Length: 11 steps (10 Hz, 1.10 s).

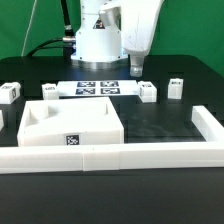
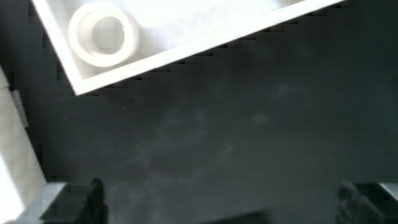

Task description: Assemble one leg

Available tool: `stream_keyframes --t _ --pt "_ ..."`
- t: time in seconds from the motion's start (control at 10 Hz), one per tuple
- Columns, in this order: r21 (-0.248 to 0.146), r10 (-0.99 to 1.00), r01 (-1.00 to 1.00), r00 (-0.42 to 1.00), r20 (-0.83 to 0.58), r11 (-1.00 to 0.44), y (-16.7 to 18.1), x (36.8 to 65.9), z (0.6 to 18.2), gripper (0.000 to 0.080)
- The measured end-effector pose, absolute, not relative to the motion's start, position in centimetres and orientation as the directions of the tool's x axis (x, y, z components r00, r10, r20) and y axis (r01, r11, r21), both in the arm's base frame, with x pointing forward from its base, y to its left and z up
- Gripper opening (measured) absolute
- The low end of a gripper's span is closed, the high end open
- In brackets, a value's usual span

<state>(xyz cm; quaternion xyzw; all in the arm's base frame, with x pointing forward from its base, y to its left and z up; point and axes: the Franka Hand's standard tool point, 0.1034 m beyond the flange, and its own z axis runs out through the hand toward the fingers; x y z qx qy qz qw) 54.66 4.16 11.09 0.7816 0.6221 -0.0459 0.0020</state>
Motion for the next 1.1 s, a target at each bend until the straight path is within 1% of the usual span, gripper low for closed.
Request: stream_keyframes --t 0.1,0.2,0.3,0.4,0.6,0.7,0.8,0.9,1.1 --pt "-0.054 0.972 0.973 0.222 -0.074 -0.226 4.2 54.6 11.1 0.0650" --pt "-0.053 0.979 0.980 0.190 -0.071 -0.194 3.9 54.5 10.9 0.0650" --pt "-0.033 0.994 0.995 0.093 -0.055 -0.095 2.7 53.9 10.3 0.0650" --pt "-0.027 0.998 0.998 0.049 -0.046 -0.050 1.5 52.7 9.5 0.0650" --pt "-0.015 0.998 0.999 -0.052 -0.034 0.052 -0.6 51.5 8.3 0.0650" --pt "-0.014 0.996 0.997 -0.080 -0.029 0.080 -1.8 51.0 7.7 0.0650" --pt "-0.019 0.996 0.996 -0.090 -0.025 0.090 -3.1 50.3 7.1 0.0650" --pt "-0.020 0.997 0.997 -0.068 -0.027 0.068 -3.2 50.4 7.2 0.0650" --pt "-0.021 0.997 0.997 -0.069 -0.026 0.069 -3.2 50.4 7.1 0.0650"
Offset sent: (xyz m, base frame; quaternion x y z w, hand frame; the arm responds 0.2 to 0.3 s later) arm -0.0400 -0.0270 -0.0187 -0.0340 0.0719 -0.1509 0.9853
